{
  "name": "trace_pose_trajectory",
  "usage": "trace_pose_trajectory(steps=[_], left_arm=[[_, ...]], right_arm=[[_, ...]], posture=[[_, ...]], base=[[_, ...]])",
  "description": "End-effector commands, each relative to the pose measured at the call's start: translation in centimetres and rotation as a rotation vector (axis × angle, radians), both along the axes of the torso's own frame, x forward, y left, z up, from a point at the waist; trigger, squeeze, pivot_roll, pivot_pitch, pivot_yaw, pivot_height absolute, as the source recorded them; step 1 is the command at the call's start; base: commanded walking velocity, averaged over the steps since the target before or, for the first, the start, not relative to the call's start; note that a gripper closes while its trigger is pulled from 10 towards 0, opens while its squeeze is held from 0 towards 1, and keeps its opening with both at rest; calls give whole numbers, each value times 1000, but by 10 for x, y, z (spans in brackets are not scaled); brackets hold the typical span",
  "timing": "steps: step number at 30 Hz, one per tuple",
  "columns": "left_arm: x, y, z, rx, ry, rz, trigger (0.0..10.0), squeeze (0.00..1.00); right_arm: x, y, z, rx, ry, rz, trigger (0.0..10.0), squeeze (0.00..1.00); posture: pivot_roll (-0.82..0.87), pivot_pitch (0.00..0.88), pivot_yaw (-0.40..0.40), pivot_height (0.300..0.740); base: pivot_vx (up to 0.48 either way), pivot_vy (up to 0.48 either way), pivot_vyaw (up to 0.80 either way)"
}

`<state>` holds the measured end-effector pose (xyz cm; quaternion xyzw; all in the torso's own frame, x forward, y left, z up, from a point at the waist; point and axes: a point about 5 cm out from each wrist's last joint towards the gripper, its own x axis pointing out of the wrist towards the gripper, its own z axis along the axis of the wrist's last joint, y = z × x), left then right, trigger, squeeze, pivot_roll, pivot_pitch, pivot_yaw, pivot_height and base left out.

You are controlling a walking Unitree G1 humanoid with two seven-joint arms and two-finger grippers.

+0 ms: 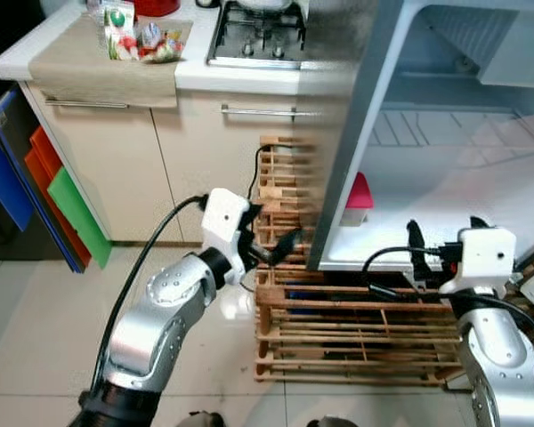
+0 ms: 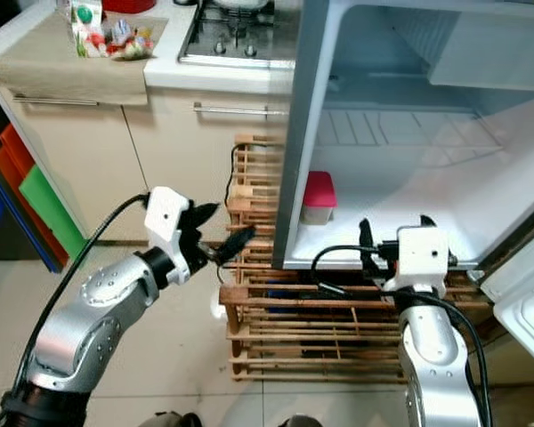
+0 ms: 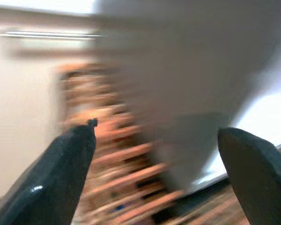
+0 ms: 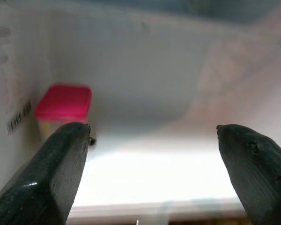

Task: Restocking fridge

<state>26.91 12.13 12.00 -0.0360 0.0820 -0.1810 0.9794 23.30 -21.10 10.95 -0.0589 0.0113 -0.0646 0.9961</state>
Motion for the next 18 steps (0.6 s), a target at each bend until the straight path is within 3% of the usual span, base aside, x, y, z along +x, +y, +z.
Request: trace_pose_trajectory(steps=[1, 2, 3, 4, 8, 12, 14, 16, 17, 18], left_arm=[[-2, 19, -4, 55, -12, 122, 10000, 0], [-5, 26, -6, 69, -8, 156, 10000, 0], [-14, 47, -15, 124, 0, 248, 10000, 0], [-20, 59, -16, 145, -1, 304, 10000, 0], [-30, 74, -18, 145, -18, 387, 10000, 0], [-55, 82, 12, 211, -188, 359, 10000, 0], [-55, 80, 15, 199, -197, 326, 10000, 0], [-35, 66, 12, 156, -194, 277, 10000, 0], [-35, 66, 12, 156, -194, 277, 10000, 0], [-26, 56, 10, 136, -198, 239, 10000, 0]], right_arm=[[2, 3, 0, 7, -9, 4, 10000, 0], [3, 5, -1, 3, -10, 16, 10000, 0], [3, 10, -7, 18, 0, 29, 10000, 0], [2, 11, -10, 43, 9, 28, 10000, 0], [0, 13, -16, 74, 17, 28, 10000, 0], [-13, 14, -18, 105, 5, 31, 10000, 0], [-17, 16, -20, 97, 8, 40, 10000, 0], [-13, 13, -25, 82, 11, 31, 10000, 0], [-13, 13, -25, 82, 11, 31, 10000, 0], [-11, 13, -27, 79, 9, 19, 10000, 0]], posture=[[-101, 0, 55, 740], [-101, 0, 55, 740], [-42, 0, 41, 740], [-30, 0, 37, 740], [-7, 0, 27, 740], [6, 0, 28, 740], [-13, 0, 41, 740], [-46, 4, 74, 740], [-46, 4, 74, 740], [-49, 0, 78, 740]], base=[[0, 0, 0], [0, 0, 0], [0, 0, 0], [0, 0, 0], [0, 0, 0], [0, 0, 0], [0, 0, 0], [0, 0, 0], [0, 0, 0], [0, 0, 0]])
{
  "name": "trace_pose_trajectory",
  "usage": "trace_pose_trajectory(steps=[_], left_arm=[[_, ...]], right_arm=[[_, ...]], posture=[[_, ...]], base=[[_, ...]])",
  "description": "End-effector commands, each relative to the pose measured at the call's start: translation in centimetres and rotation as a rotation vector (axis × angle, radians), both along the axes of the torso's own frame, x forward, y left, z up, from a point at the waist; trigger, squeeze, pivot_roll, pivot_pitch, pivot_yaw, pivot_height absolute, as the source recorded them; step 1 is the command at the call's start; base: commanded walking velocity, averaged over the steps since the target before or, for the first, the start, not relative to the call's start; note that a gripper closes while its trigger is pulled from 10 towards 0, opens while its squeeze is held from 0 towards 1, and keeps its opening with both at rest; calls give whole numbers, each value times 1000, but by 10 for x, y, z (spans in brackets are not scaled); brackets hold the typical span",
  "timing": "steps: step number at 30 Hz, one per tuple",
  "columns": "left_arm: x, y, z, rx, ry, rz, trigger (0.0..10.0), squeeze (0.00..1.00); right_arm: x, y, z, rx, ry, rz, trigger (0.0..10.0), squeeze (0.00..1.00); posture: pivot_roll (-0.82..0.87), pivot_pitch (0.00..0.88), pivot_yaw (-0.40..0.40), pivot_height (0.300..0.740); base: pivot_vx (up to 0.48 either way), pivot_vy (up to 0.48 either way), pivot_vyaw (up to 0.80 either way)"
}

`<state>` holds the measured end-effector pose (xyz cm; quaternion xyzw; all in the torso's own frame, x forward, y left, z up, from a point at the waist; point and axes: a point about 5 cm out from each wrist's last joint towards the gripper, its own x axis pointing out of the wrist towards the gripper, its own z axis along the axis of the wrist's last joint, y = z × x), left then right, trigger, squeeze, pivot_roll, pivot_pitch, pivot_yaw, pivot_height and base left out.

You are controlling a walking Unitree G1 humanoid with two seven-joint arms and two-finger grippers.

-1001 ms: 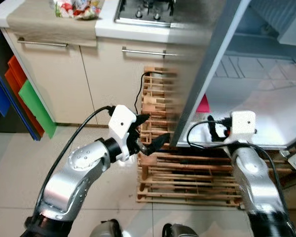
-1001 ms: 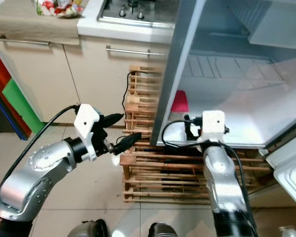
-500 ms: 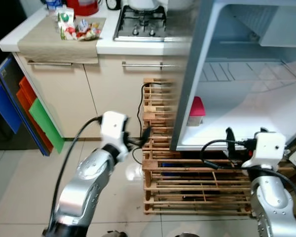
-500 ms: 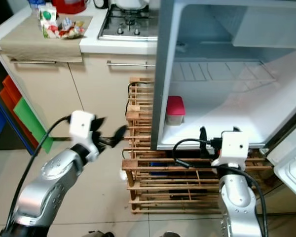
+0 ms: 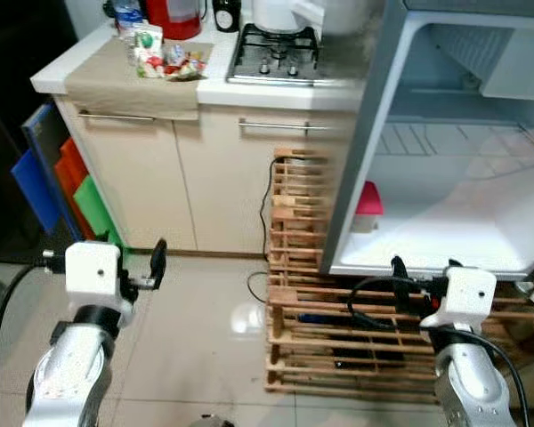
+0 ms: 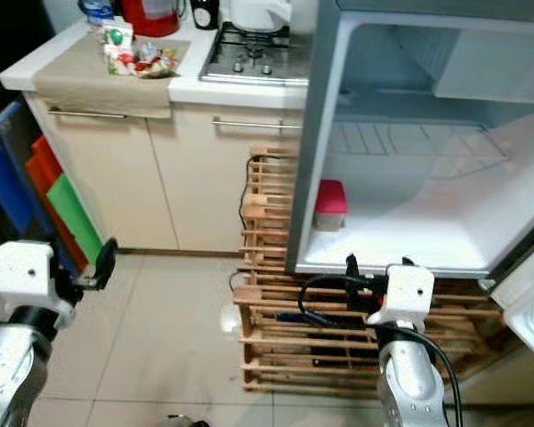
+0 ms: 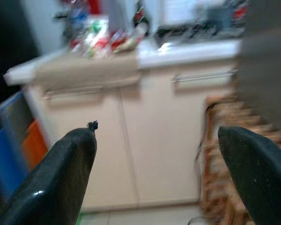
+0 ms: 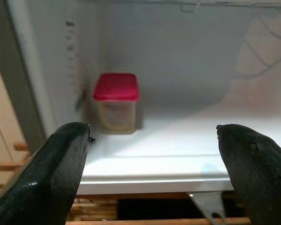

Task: Restocking fridge

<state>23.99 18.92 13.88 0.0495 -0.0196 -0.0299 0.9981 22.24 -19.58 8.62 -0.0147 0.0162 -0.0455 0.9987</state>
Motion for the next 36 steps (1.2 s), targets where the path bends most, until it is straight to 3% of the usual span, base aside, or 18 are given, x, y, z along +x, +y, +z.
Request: trace_pose_trajectory(steps=[1, 6, 12, 30, 36], left_arm=[[7, -16, -8, -29, 23, -75, 10000, 0], [22, -31, -2, -57, -1, -125, 10000, 0], [30, -36, 0, -55, -12, -141, 10000, 0], [38, -38, -10, -77, 17, -95, 10000, 0], [40, -37, -9, -100, 7, -142, 10000, 0]], right_arm=[[1, -3, -3, -12, 2, -20, 10000, 0], [18, -1, 2, 21, -10, -37, 10000, 0], [25, 1, 1, 20, -14, -22, 10000, 0], [26, -2, 2, 1, -10, -9, 10000, 0], [24, -5, -2, -5, 6, -13, 10000, 0]], posture=[[-52, 0, 77, 740], [-78, 0, 67, 740], [-79, 0, 67, 740], [-101, 0, 50, 740], [-107, 0, 61, 740]], base=[[0, 0, 0], [0, 0, 0], [-179, 0, 0], [-243, 0, 0], [0, 0, 0]])
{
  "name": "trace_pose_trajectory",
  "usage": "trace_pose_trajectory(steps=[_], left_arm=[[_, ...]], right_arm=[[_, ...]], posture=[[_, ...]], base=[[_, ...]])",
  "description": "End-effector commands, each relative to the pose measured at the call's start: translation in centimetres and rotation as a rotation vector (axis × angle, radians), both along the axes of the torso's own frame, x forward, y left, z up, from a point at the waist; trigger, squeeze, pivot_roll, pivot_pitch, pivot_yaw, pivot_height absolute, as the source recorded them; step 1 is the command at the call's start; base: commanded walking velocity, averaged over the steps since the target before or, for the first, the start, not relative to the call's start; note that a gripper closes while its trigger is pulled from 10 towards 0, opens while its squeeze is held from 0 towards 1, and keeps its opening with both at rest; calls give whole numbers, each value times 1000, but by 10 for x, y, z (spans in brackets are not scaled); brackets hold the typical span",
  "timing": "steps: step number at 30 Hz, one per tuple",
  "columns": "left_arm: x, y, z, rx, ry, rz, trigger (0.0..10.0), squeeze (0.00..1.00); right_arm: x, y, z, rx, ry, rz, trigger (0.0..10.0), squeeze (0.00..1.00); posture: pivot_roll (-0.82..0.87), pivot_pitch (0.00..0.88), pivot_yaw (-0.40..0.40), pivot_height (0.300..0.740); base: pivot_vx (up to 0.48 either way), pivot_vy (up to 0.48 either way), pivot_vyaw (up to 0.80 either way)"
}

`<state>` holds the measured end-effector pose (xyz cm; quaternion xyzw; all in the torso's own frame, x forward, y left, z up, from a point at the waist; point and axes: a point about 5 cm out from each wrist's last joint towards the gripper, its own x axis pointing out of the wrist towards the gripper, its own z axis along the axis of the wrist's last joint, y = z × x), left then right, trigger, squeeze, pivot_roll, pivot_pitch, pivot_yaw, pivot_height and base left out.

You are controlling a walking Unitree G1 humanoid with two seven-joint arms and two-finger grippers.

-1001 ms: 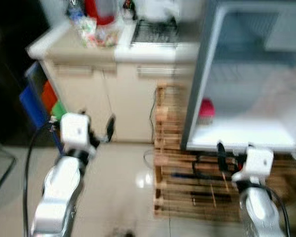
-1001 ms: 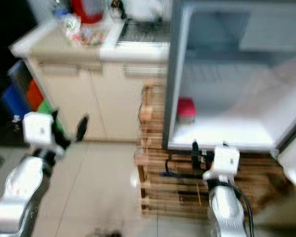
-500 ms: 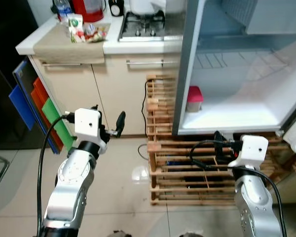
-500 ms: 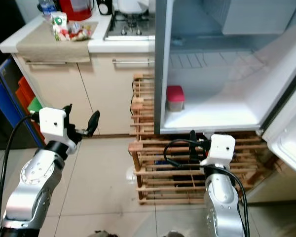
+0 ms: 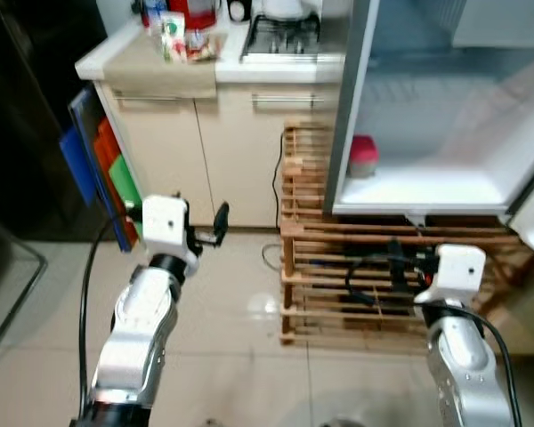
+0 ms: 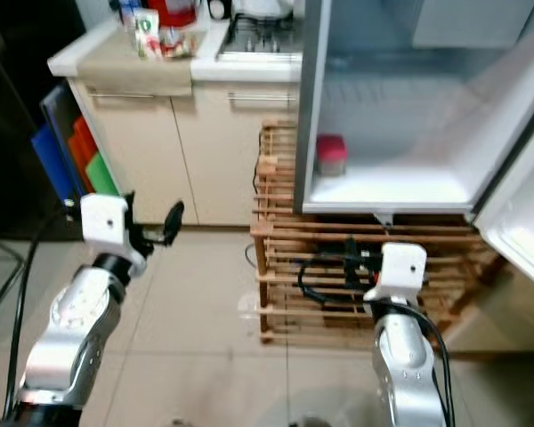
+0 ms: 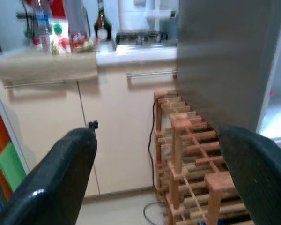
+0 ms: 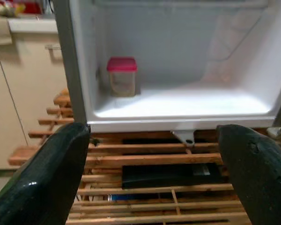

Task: Restocking fridge

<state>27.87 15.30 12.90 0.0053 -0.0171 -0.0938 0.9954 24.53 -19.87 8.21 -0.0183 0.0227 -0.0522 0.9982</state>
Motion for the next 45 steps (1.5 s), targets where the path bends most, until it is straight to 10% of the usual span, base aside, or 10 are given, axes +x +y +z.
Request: trace_pose_trajectory(steps=[1, 45], left_arm=[[1, -1, 2, -14, -12, -24, 10000, 0], [7, -18, -2, -35, -4, -74, 10000, 0]], right_arm=[[0, -2, 1, 1, -5, 0, 10000, 0], [-4, -8, -10, -25, 27, 4, 10000, 0]], posture=[[-110, 0, 64, 740], [-141, 0, 74, 740]], base=[[285, -382, 0], [117, -179, 0]])
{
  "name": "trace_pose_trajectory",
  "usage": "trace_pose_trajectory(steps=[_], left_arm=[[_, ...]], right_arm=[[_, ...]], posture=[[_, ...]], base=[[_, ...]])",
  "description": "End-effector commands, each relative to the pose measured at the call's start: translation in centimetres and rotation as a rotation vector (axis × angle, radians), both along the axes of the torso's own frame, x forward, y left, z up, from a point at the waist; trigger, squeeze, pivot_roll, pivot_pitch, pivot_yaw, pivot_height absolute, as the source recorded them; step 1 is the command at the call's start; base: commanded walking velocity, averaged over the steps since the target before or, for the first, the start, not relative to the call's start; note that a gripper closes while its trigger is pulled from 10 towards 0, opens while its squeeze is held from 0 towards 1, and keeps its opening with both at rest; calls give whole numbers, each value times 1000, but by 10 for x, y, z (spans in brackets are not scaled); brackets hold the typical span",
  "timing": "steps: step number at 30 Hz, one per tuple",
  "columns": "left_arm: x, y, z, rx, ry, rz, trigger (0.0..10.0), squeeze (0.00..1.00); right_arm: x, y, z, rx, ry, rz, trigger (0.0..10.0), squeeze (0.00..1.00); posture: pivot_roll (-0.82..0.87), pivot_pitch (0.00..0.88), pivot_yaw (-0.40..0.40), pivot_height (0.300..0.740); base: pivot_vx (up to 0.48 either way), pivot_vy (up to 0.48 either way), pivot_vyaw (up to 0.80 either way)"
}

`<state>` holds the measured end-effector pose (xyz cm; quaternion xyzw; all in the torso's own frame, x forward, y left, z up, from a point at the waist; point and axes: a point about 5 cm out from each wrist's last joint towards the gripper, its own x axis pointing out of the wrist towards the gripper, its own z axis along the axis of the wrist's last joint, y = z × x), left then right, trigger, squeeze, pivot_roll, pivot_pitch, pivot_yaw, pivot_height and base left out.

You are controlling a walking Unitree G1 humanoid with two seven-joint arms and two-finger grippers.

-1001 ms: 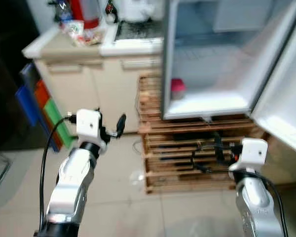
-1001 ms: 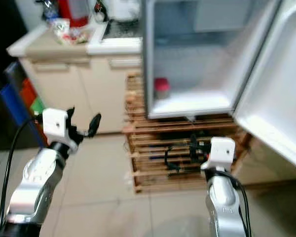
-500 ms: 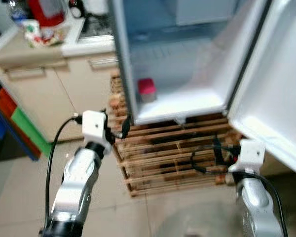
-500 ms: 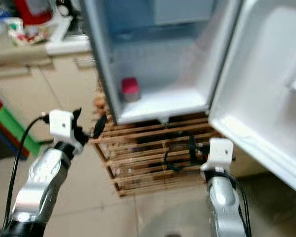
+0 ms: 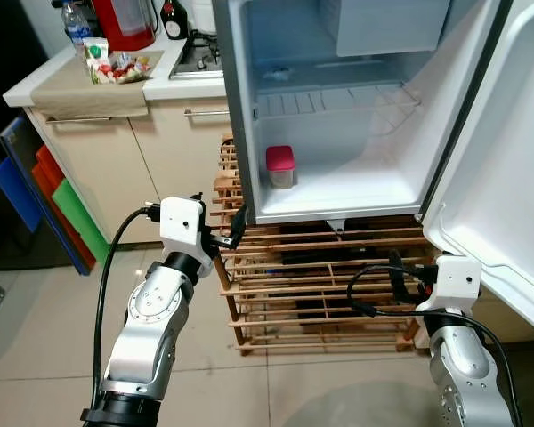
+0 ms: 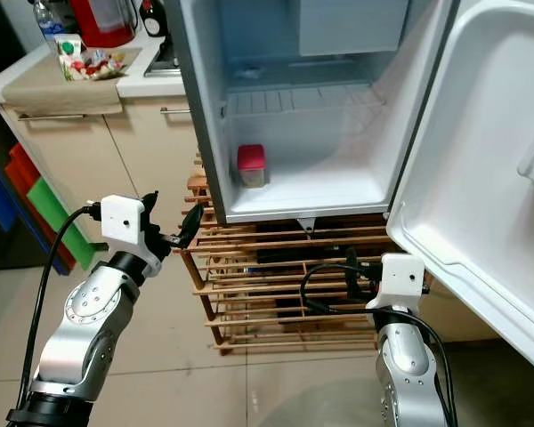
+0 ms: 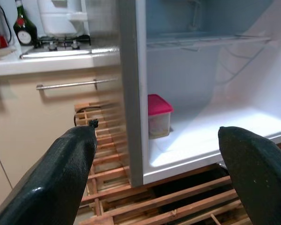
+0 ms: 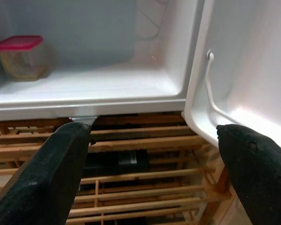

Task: Restocking fridge

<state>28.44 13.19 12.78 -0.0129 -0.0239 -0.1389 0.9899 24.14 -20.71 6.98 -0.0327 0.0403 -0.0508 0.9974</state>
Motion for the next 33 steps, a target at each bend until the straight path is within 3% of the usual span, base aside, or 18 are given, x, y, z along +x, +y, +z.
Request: trace_pose_trajectory(steps=[1, 12, 20, 25, 33], left_arm=[[2, 4, -1, -5, 10, 19, 10000, 0], [5, 1, 0, 26, -1, 14, 10000, 0], [7, -1, 2, -10, -10, -16, 10000, 0], [7, -1, 3, -5, -21, -43, 10000, 0], [8, -2, 4, -3, -25, -65, 10000, 0]], right_arm=[[-1, 0, 2, 3, -9, 1, 10000, 0], [0, 0, 0, 1, -2, -2, 10000, 0], [-3, -2, -4, -2, 11, -10, 10000, 0], [-12, -7, -13, -17, 46, -21, 10000, 0], [-10, -4, -12, -4, 39, -33, 10000, 0]], posture=[[-141, 0, 74, 740], [-145, 0, 75, 740], [-149, 0, 78, 740], [-152, 0, 80, 740], [-156, 0, 92, 740]], base=[[-307, 0, 0], [-285, 0, 0], [0, 0, 0], [301, -371, 0], [322, -353, 0]])
